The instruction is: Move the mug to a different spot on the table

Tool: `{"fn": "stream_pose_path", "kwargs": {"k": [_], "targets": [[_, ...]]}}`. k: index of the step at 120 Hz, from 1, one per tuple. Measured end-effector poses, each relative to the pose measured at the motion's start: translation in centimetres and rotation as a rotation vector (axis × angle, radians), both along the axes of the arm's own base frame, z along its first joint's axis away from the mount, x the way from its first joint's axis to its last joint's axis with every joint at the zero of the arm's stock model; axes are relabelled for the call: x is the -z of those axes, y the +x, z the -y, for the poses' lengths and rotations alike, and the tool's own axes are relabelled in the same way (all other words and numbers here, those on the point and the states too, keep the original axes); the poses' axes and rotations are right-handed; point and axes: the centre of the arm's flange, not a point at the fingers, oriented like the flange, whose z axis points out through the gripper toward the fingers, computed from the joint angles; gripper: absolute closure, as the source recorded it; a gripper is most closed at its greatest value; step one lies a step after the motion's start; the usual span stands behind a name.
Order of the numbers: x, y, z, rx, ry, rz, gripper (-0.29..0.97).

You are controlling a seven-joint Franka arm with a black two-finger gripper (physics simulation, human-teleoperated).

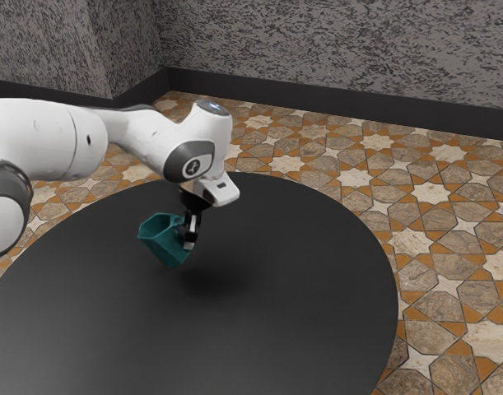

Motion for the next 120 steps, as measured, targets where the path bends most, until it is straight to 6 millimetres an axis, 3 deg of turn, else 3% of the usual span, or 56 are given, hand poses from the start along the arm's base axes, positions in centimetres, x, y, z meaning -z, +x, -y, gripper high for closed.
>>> {"fn": "stream_pose_path", "kwargs": {"k": [28,87,120], "targets": [[1.9,-0.1,2.1,-0.040,0.044,-0.075,0.68],[3.3,-0.5,5.4,-0.097,0.092,-0.121,0.68],[4.2,-0.8,5.4,-0.132,0.114,-0.140,0.68]]}}
